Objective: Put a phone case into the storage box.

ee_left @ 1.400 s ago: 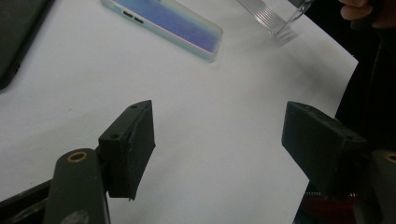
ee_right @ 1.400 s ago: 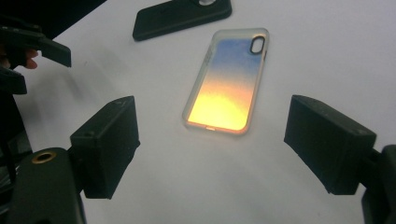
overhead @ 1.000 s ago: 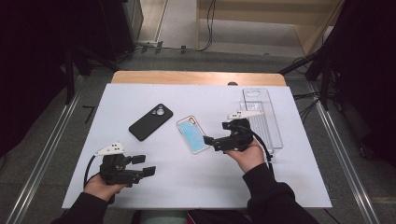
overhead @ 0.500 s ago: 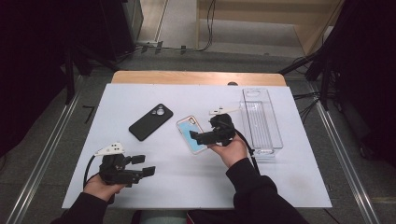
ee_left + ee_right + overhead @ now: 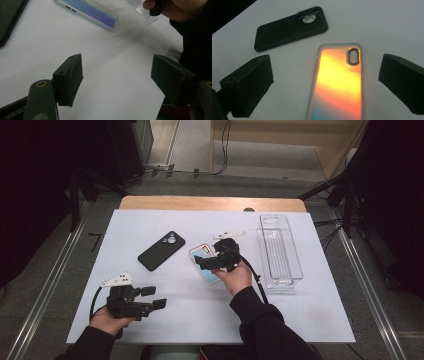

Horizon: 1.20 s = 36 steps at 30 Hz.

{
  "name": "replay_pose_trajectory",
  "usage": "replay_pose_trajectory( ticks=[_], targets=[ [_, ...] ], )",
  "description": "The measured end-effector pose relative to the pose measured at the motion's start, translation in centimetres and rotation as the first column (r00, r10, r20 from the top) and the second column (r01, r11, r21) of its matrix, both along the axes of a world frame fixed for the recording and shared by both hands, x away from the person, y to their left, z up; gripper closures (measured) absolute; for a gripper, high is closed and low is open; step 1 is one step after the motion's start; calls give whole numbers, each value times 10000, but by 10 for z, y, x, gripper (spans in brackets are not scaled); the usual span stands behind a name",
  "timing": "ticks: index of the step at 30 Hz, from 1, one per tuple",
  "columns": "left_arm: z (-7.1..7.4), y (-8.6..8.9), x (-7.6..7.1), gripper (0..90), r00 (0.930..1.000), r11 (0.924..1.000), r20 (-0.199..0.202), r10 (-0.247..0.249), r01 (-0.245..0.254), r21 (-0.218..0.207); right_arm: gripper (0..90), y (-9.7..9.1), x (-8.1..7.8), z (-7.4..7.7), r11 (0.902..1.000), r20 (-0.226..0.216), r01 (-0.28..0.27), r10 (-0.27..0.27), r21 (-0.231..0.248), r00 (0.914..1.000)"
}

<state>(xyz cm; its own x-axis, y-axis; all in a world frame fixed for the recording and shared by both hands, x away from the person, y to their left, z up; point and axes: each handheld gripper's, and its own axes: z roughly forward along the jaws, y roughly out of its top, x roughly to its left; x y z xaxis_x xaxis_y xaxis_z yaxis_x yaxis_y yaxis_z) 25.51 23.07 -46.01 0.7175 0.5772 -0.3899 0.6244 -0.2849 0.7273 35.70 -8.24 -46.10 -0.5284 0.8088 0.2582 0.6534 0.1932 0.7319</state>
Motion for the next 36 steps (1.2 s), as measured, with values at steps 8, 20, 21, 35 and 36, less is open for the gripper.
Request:
replay_pose_trajectory(
  ticks=[8,20,21,35,36],
  targets=[
    [0,0,0,259,10000,10000,-4,7,-7,0,0,2,3,-1,9998,71,76,-75,-178,9999],
    [0,1,0,259,10000,10000,6,9,-9,-32,0,5,4,-18,9994,-248,116,-124,-331,9996],
    [0,1,0,259,10000,10000,10,10,-10,-31,0,6,4,-22,9994,-348,111,-123,-329,9993],
    [0,1,0,259,10000,10000,3,19,-19,-52,0,13,3,-44,9909,-836,41,-155,-1347,9964],
    [0,1,0,259,10000,10000,-6,4,-4,-42,0,13,3,-47,9898,-944,36,-173,-1426,9954]
  ],
)
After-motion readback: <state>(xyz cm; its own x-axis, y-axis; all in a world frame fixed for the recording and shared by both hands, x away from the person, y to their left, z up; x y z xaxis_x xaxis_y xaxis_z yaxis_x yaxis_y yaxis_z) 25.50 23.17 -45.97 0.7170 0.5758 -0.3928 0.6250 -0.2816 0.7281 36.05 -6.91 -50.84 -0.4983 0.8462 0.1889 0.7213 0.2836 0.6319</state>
